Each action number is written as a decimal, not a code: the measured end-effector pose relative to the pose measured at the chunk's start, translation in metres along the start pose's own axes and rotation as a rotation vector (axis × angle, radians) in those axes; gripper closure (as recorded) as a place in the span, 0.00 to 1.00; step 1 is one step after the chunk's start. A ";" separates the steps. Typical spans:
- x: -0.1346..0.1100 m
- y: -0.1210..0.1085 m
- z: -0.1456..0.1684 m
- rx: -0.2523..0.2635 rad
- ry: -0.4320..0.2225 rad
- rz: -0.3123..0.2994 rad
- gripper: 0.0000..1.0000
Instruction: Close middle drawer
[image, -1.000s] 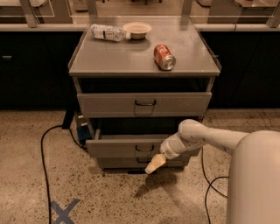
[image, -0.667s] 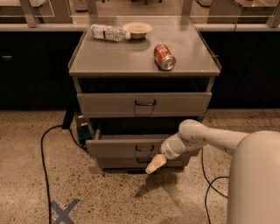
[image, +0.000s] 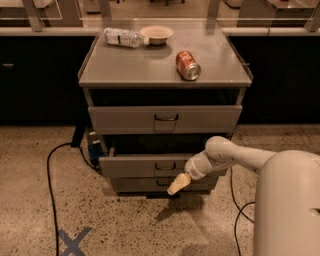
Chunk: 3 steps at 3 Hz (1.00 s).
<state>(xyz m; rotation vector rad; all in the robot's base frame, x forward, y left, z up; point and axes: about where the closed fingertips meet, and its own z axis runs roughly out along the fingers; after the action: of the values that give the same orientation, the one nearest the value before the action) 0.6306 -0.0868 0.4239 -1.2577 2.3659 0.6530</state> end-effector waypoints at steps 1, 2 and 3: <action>-0.003 -0.016 0.000 0.027 -0.020 0.012 0.00; -0.019 -0.061 -0.012 0.109 -0.072 0.038 0.00; -0.019 -0.061 -0.012 0.109 -0.072 0.038 0.00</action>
Offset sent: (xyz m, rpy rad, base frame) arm 0.1106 -0.0538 0.0138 0.0054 -0.1573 -0.2090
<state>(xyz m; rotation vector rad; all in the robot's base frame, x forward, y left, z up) 0.6909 -0.1109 0.4305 -1.1266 2.3386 0.5628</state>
